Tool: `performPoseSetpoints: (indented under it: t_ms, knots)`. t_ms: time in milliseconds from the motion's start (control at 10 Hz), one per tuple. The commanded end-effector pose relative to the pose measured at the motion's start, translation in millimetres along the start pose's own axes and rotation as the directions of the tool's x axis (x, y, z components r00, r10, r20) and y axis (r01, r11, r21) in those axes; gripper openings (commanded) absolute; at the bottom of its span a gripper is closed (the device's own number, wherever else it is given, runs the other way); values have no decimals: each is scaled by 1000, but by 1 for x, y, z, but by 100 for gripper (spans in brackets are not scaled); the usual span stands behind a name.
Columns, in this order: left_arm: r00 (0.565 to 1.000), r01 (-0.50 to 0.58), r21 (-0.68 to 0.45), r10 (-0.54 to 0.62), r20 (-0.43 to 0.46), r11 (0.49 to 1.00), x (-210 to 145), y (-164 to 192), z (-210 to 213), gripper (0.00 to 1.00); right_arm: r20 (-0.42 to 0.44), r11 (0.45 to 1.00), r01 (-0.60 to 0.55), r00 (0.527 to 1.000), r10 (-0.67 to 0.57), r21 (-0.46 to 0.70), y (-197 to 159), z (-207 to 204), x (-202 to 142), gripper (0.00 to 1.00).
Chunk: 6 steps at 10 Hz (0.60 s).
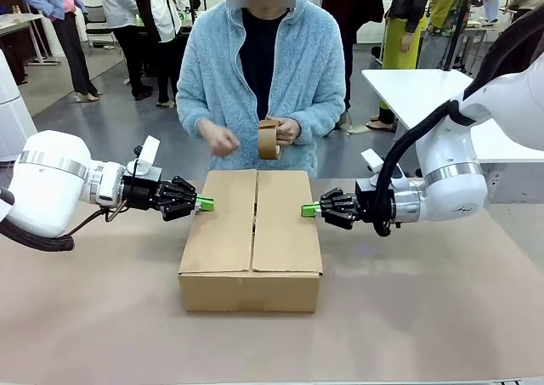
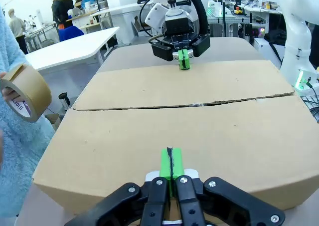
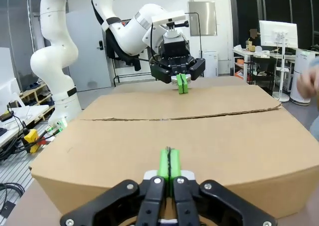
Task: Wrap the clocks to prevent damage.
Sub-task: Push the left (or right) flap of the Package Box to close it.
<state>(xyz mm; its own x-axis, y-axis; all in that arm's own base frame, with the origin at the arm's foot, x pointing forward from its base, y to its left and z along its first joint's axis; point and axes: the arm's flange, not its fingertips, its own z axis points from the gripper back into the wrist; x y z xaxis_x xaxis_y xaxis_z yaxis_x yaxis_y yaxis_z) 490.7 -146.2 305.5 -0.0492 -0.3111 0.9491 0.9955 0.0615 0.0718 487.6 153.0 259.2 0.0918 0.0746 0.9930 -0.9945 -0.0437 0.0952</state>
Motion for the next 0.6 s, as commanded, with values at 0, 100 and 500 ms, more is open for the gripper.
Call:
performPoseSetpoints:
  t_ms: [0, 100, 500]
  knots:
    - [1000, 19, 12, -19, -11, 1000, -3, -1, -2, 1, -15, 1000, 14, 1000, -14, -1, -2, 9, -6, 1]
    - [1000, 19, 12, -19, -11, 1000, -3, -1, -2, 1, 0, 1000, 0, 1000, 0, 0, 0, 0, 0, 1]
    - [1000, 19, 12, -19, -11, 1000, -3, -1, -2, 1, 0, 1000, 0, 1000, 0, 0, 0, 0, 0, 1]
